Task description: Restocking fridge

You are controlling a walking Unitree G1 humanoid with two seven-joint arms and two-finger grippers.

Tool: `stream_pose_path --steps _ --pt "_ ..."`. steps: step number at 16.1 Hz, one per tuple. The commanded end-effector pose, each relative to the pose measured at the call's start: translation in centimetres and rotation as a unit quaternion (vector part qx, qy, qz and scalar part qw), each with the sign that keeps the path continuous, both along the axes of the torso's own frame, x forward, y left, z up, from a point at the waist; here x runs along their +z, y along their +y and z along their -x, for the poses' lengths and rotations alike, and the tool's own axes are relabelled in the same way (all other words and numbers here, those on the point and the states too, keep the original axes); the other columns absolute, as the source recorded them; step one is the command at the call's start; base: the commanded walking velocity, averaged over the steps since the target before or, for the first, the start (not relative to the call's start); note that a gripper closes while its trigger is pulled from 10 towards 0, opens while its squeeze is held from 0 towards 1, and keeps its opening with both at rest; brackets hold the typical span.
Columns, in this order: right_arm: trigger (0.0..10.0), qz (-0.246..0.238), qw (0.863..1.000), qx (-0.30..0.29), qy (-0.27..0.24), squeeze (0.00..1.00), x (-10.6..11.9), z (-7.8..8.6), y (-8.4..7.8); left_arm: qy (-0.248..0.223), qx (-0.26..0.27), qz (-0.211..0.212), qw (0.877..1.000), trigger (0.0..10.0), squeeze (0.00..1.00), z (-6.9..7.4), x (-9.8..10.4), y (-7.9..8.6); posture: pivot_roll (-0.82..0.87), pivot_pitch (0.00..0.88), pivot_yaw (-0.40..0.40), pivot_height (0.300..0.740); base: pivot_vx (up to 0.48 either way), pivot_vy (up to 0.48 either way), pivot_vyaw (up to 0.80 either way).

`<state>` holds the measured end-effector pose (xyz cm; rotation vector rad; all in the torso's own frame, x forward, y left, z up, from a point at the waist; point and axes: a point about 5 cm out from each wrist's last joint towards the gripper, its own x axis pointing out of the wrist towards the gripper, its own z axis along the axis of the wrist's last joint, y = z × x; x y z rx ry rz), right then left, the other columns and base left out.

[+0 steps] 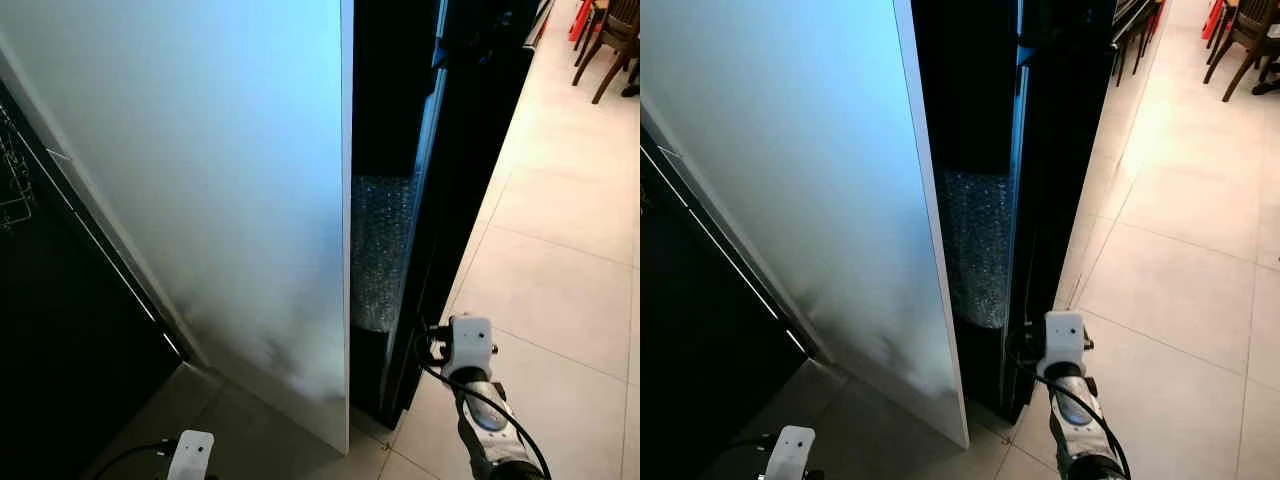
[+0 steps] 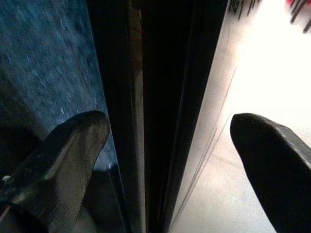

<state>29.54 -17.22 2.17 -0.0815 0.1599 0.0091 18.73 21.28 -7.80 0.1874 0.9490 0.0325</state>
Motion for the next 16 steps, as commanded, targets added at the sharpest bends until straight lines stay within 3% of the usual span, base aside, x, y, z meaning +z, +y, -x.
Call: stream_pose_path --steps 1,6,8,10,16 --pt "10.0 0.000 1.000 0.011 -0.025 1.00 0.5 -0.1 0.8 0.010 0.001 -0.003 1.000 10.0 0.00 0.6 -0.2 0.4 0.01 0.011 0.066 0.740 0.000 0.000 0.00" --pt "10.0 -0.007 0.999 0.015 -0.036 1.00 1.1 -0.6 1.4 0.015 0.001 -0.010 1.000 10.0 0.00 1.1 -0.4 0.7 0.02 0.041 0.074 0.740 0.000 0.000 0.00" --pt "10.0 0.009 0.999 0.004 -0.036 0.00 2.0 -1.8 1.2 0.012 -0.004 -0.014 1.000 10.0 0.00 0.8 -0.2 0.8 0.02 0.035 0.079 0.740 0.000 0.000 0.00" --pt "10.0 0.008 0.999 0.003 -0.043 0.00 3.1 -2.9 1.1 0.008 -0.002 -0.013 1.000 10.0 0.00 0.6 -0.1 0.7 0.04 0.015 0.079 0.740 0.000 0.000 0.00" --pt "10.0 -0.026 0.999 0.033 -0.030 0.00 3.7 -3.9 1.9 0.008 0.000 -0.013 1.000 10.0 0.00 0.6 -0.1 0.7 0.04 0.012 0.080 0.740 0.000 0.000 0.00"
